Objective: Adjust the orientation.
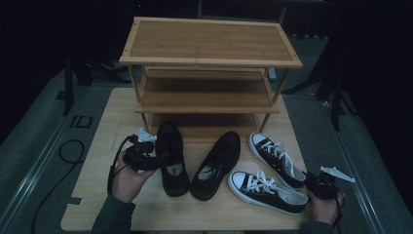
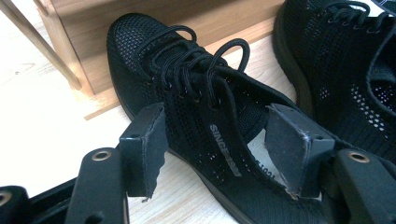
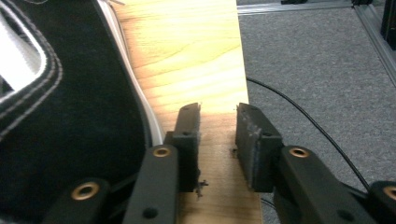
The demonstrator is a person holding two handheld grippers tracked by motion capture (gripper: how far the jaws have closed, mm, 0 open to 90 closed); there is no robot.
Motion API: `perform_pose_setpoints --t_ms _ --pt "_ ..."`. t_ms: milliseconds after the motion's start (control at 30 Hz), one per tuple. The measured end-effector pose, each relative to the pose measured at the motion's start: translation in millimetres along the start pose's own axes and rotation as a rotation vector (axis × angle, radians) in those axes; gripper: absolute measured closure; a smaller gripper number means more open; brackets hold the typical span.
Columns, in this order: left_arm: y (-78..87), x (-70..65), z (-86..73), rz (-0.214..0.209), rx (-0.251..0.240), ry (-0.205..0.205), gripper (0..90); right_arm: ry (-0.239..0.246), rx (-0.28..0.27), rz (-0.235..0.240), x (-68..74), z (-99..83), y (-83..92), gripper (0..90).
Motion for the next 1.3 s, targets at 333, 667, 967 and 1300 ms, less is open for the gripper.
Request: perform_pose_setpoints --t_ms 333,667,967,1300 --pt "-16.1 0.2 5.7 0.005 0.062 0.0 35.0 -0.023 0.004 -0.035 -3.2 -0.6 0.5 55.8" --pt "-29.7 3.1 9.9 0.004 0.113 0.016 38.5 -0.037 0.009 -0.054 -5.3 -0.7 0.7 49.8" --pt "-37.5 4.0 13.2 -0.036 0.137 0.042 46.4 -0.037 0.012 -0.052 -5.6 -0.7 0.6 49.5" --pt "-43.0 4.6 12.7 -0.055 0.149 0.04 64.5 -0.037 0.013 -0.052 -5.9 -0.7 0.5 49.0"
Point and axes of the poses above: each handheld gripper's, and its own axes: y roughly backward along the jaws, z roughly out of its top, x roughly to its left, the point moved 2 cm from there along -y, roughly forward along the jaws, and after that the axes turned 15 degrees about x, right-handed, at the moved point
